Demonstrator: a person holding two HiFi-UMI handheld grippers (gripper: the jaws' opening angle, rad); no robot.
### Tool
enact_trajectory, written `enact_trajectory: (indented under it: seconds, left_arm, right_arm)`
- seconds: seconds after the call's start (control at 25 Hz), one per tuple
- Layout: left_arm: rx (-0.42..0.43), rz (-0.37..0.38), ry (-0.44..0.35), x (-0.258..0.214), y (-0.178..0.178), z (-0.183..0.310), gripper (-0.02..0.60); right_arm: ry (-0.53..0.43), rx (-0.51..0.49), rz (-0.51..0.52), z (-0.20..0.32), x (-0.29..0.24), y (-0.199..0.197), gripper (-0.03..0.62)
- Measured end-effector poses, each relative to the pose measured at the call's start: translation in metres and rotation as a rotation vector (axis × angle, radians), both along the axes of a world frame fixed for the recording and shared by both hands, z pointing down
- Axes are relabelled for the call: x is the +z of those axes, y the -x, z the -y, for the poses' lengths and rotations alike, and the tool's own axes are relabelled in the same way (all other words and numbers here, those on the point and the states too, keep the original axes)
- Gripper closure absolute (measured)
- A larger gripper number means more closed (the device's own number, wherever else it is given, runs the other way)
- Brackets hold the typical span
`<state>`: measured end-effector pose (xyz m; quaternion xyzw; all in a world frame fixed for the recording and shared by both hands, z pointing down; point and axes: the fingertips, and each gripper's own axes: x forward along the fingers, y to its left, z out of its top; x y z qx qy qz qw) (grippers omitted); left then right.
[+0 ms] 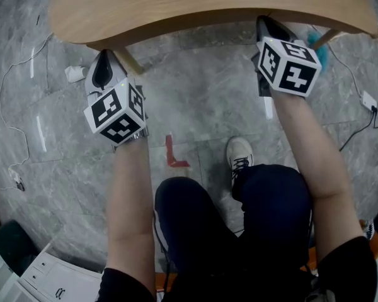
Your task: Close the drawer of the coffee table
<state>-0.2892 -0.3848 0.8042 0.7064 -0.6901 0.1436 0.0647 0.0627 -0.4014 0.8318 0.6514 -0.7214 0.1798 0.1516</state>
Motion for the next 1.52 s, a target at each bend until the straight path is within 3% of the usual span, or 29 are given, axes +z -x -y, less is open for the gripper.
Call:
enact_trajectory:
  seconds: [0.2,0.36,0.76,1.04,1.24,1.4,1.52]
  left_arm:
    - [0.041,0.046,0.115,-0.020,-0.017,-0.027,0.577]
    - [0.050,0.047,0.193,-0.070,-0.029,-0.059,0.577]
    - [0.107,0.009,0.379,-0.265,-0.075,-0.160,0.577]
    - [0.175,0.024,0.344,-0.392,-0.101,-0.198,0.577]
    - [0.269,-0.017,0.322,-0.472,-0.103,-0.267,0.577]
    - [0.397,0.015,0.281,-0.520,-0.102,-0.333,0.577]
    - [0.427,0.024,0.237,-0.553,-0.107,-0.379,0.577]
  right_arm:
    - [0.098,-0.083,0.071,-0.024,-0.011,0.020,0.592]
    - [0.172,-0.177,0.083,-0.057,-0.058,0.045,0.592]
    - [0.282,-0.332,0.062,-0.137,-0.259,0.062,0.592]
    - [0.224,-0.450,0.079,-0.179,-0.402,0.084,0.592]
    - [0.182,-0.468,0.128,-0.243,-0.490,0.107,0.592]
    - [0.130,-0.467,0.170,-0.308,-0.546,0.127,0.592]
    - [0.075,-0.516,0.153,-0.359,-0.585,0.132,0.592]
